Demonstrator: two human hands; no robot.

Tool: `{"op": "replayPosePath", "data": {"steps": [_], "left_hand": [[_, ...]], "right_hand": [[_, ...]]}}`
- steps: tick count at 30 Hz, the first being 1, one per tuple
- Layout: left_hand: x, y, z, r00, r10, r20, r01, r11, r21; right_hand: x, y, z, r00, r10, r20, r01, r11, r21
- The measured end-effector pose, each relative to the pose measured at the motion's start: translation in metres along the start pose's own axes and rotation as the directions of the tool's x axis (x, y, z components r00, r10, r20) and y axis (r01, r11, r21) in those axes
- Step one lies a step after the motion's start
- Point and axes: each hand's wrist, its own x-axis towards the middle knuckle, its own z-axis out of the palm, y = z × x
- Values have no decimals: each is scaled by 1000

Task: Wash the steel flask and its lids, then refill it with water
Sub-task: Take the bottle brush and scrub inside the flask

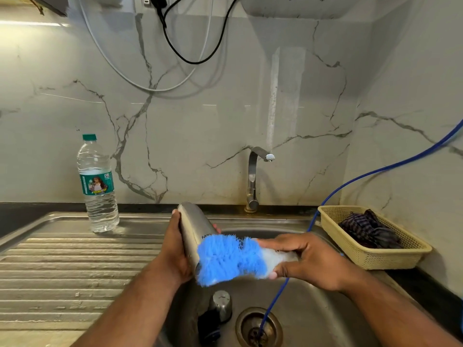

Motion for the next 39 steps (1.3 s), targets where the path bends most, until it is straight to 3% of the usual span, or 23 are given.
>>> {"op": "replayPosePath", "data": {"steps": [2,6,11,16,20,24,30,34,39], "left_hand": [[2,1,-2,1000,4,-24,-4,1000,-14],[-2,3,-1,999,24,-26,-24,1000,20],[-4,5,5,996,89,-20,-88,995,42],[-3,13,7,994,108,-14,-109,993,-50],[-4,15,6,992,129,1,-129,992,-15],[-6,15,10,991,129,24,-129,992,15],[-6,21,4,981,181,65,-181,983,1],[-5,23,3,976,206,74,-208,978,8],[-4,20,5,971,206,126,-218,972,92]], "right_hand": [[3,4,3,995,-59,-78,50,993,-105],[4,8,-1,971,-115,-208,90,988,-128],[8,4,16,974,-212,-82,168,913,-371],[5,7,8,995,-92,-48,60,889,-454],[8,2,12,999,-9,32,25,842,-538],[6,-6,11,989,38,144,33,888,-459],[3,5,8,994,98,56,-62,888,-455],[6,3,16,998,62,0,-56,899,-435],[7,-4,20,996,85,29,-62,882,-467]]}}
